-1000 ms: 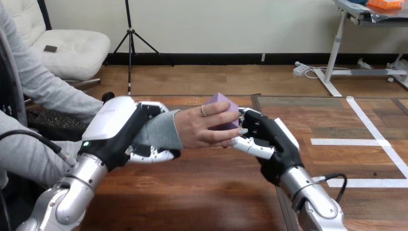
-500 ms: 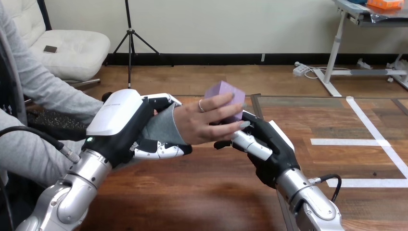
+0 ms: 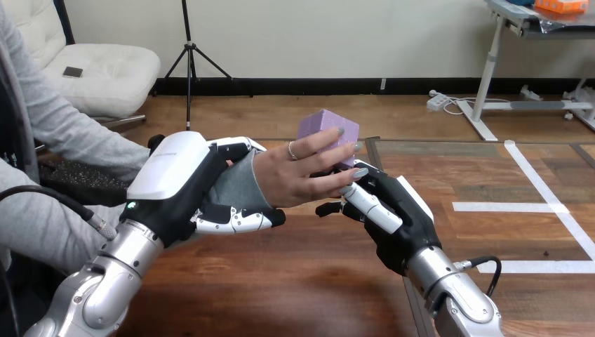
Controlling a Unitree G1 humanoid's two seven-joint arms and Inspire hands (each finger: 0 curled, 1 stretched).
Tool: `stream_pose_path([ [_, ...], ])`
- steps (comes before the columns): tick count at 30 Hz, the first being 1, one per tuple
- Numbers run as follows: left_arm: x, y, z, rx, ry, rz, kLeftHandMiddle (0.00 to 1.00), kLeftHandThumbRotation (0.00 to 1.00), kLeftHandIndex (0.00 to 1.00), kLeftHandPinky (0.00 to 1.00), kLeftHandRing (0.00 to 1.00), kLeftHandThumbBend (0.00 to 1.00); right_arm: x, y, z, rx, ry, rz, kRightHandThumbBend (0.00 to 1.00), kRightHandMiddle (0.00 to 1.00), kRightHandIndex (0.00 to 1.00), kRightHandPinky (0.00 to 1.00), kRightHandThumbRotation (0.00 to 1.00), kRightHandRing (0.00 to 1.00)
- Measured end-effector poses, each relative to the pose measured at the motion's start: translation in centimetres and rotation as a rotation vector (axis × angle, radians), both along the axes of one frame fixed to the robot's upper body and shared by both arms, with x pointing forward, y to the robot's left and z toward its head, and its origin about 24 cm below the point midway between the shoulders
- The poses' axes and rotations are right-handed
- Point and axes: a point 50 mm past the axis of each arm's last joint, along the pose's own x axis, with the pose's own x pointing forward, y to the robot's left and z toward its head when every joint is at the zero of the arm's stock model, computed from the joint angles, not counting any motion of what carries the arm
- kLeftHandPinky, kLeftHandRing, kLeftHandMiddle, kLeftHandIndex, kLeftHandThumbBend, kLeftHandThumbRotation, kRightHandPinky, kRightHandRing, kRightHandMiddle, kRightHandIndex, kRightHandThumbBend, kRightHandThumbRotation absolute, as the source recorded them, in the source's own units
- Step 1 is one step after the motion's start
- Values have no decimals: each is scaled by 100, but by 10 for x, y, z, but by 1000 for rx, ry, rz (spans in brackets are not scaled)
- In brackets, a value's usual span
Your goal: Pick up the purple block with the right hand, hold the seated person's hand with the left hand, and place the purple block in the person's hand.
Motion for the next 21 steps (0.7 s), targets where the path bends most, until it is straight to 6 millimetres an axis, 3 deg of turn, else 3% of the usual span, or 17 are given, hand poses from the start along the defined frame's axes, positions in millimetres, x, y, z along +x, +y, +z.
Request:
stream_pose_path([
  [21,-5,2,-2,-19,55,-4,71,49,67,60,69,80,-9,-6,-9,-10,15,-11,73,72,72,60,58,69],
])
